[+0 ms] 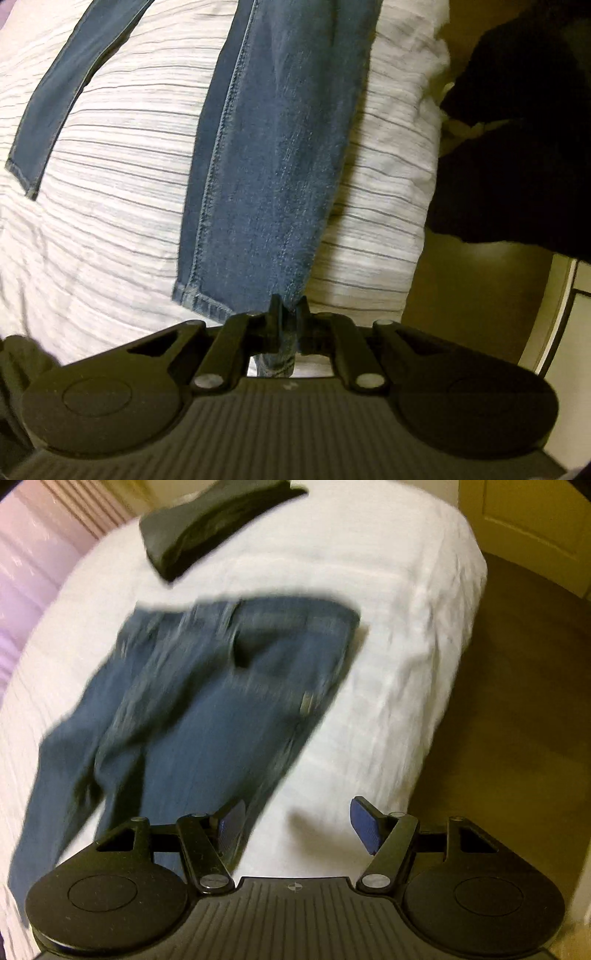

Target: Fold clothes

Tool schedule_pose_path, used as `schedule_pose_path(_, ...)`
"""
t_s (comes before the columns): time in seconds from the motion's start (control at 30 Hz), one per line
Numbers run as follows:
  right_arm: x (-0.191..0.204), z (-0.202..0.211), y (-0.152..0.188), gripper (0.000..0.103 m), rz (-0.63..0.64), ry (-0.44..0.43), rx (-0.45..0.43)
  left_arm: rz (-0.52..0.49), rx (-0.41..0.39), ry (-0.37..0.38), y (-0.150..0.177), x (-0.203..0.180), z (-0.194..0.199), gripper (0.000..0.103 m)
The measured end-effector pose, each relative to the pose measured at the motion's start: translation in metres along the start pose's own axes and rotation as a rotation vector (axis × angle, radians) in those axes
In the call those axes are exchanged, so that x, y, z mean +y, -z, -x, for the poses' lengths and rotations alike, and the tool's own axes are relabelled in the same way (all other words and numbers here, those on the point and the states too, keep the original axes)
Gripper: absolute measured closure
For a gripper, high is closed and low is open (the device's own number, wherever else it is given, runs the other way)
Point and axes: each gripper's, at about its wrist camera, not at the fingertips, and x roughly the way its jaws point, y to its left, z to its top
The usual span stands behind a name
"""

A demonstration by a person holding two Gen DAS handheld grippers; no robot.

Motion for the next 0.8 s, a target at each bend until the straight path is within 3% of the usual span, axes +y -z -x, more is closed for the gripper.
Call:
schedule_pose_path(0.17, -0.039, -0.041, -0.059, 0.037, -0.106, -0.138, -0.042, -0.008, 0.106, -0.088, -0.021, -0.009, 0.016, 0.099)
schedule_pose_path(0.3, -0.054, -0.077, -0.085, 0.038, -0.123, -0.219, -0.013, -0.028, 0.191, -0.168, -0.04, -0.019, 0.028, 0.098)
schedule_pose_path(0.33, -0.053, -0.075, -0.09, 0.062, -0.106, -0.219, -0.002, -0.033, 0.212, -0.188, -0.045, -0.022, 0.032, 0.098)
schedule_pose_path(0.37, -0.053, -0.072, -0.095, 0.073, -0.087, -0.217, 0.008, -0.033, 0.231, -0.205, -0.049, -0.023, 0.034, 0.098)
schedule_pose_path(0.53, -0.049, -0.056, -0.119, 0.093, 0.007, -0.203, 0.059, 0.008, 0.264, -0.214, -0.059, -0.031, 0.042, 0.098)
schedule_pose_path(0.73, -0.045, -0.038, -0.149, 0.093, 0.12, -0.186, 0.12, 0.031, 0.295, -0.181, -0.064, -0.051, 0.026, 0.098)
schedule_pose_path(0.8, -0.043, -0.048, -0.147, 0.091, 0.108, -0.141, 0.158, 0.052, 0.304, -0.173, -0.062, -0.055, 0.019, 0.097)
